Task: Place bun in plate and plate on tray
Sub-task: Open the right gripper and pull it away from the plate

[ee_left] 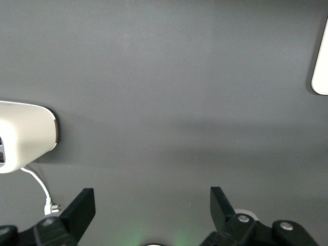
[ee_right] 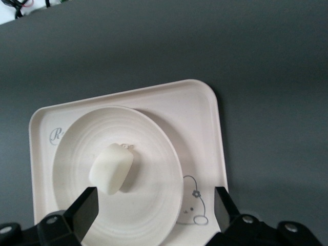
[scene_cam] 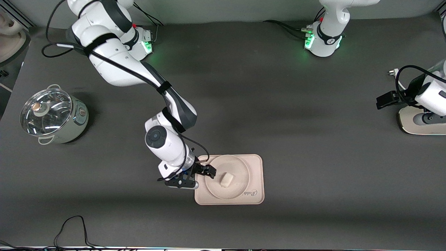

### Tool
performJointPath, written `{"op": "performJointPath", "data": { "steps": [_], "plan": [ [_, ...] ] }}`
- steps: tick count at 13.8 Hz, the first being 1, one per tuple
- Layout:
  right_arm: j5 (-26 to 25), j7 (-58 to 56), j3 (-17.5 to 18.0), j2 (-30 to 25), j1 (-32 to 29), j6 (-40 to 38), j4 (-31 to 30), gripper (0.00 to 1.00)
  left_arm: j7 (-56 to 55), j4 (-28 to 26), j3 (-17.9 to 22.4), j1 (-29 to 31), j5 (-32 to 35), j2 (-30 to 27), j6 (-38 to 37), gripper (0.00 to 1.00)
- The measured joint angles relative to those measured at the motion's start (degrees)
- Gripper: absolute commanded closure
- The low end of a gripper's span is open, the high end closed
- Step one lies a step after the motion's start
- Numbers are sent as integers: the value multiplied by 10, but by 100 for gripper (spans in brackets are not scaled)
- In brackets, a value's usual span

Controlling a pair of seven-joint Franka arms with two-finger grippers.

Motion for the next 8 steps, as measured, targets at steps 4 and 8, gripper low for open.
{"op": "performJointPath", "data": {
  "steps": [4, 8],
  "plan": [
    [0, 0, -1, -101, -22, -78, -15, 0, 0, 1, 0, 0, 0, -1, 0, 0],
    [2, -13, -1, -232, -73, -175, -77, 0, 0, 1, 0, 0, 0, -7, -1, 0]
  ]
}}
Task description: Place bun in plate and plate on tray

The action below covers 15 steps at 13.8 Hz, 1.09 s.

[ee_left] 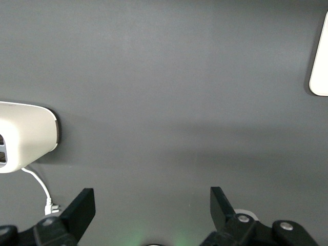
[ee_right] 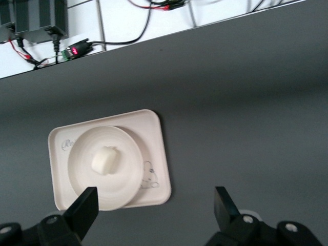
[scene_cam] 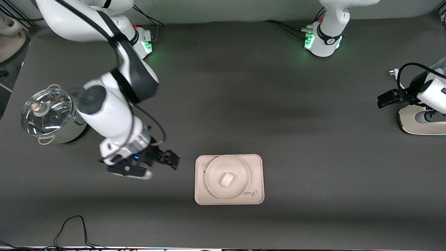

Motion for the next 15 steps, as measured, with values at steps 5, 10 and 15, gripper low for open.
{"op": "performJointPath", "data": {
  "steps": [5, 10, 15],
  "plan": [
    [73, -144, -83, -138, -25, -148, -64, 0, 0, 0, 0, 0, 0, -3, -12, 0],
    [80, -200, -177, -298, -26, -150, -269, 0, 0, 0, 1, 0, 0, -11, -18, 0],
    [57, -206, -196, -390, -26, -152, -330, 0, 0, 5, 7, 1, 1, -12, -18, 0]
  ]
}}
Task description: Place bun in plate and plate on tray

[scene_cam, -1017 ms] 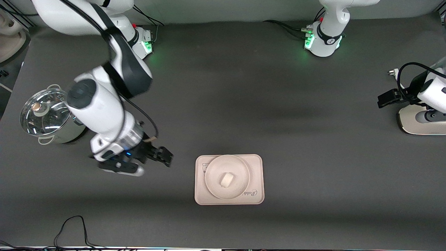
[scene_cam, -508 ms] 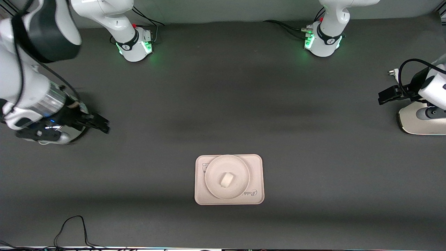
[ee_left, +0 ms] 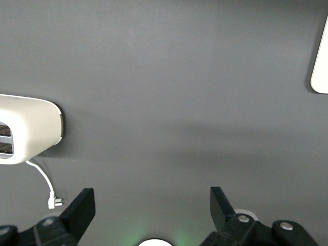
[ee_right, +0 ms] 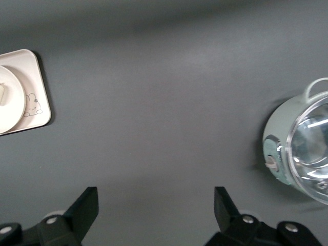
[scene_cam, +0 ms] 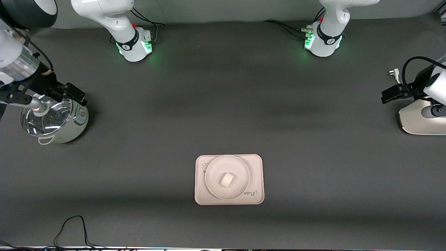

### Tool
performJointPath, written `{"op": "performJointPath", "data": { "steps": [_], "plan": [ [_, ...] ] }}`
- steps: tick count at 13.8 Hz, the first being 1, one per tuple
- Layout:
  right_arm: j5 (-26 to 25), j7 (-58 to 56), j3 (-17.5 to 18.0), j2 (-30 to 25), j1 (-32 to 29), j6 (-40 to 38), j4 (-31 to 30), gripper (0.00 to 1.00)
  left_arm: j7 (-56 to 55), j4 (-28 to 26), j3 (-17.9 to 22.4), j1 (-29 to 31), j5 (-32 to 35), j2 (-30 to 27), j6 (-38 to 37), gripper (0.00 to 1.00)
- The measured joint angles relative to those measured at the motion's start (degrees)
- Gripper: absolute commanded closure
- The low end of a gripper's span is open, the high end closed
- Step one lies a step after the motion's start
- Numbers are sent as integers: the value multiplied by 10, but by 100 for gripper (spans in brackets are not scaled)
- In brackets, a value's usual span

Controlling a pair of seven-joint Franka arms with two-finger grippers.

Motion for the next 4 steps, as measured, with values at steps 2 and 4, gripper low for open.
{"op": "performJointPath", "data": {
  "steps": [2, 4],
  "plan": [
    [-3, 0, -1, -2, 0, 1, 2, 0, 0, 4, 0, 0, 0, 0, 0, 0],
    [-3, 0, 0, -2, 0, 0, 4, 0, 0, 6, 1, 0, 0, 0, 0, 0]
  ]
}}
